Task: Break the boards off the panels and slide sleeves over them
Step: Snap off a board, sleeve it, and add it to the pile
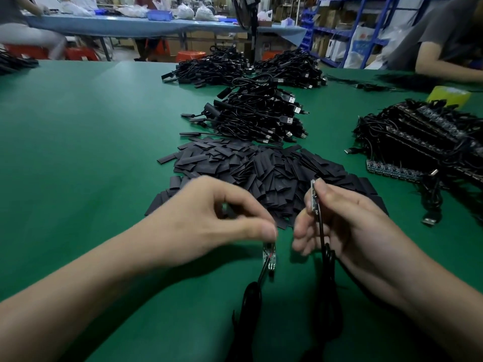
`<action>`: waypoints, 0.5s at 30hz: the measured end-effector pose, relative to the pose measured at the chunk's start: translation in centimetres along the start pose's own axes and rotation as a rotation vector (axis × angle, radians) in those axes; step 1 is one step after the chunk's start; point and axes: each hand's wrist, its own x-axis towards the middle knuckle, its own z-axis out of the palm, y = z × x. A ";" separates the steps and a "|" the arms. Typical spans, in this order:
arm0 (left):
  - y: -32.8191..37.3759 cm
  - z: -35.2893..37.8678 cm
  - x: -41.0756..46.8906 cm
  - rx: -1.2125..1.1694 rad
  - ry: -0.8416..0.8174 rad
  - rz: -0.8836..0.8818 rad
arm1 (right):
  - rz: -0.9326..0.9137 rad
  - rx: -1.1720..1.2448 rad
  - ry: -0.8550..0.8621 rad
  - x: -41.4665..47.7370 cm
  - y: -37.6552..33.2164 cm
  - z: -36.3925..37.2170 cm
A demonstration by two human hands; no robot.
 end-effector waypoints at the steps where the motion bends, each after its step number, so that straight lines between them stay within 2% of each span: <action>1: -0.4 -0.4 0.2 0.234 0.107 0.062 | 0.012 -0.002 0.009 -0.1 0.0 -0.2; 3: -0.8 -0.9 0.4 0.556 0.257 0.120 | 0.024 -0.045 0.020 -0.2 0.2 -0.3; 7: -1.4 -0.9 0.3 0.790 0.191 0.138 | 0.013 -0.128 0.068 -0.2 0.3 0.0; 10: -1.2 -0.9 0.3 0.842 0.132 0.137 | 0.035 -0.164 0.094 0.0 0.4 0.2; 15: -1.2 -1.1 0.4 0.842 0.123 0.125 | 0.021 -0.227 0.062 -0.1 0.8 0.2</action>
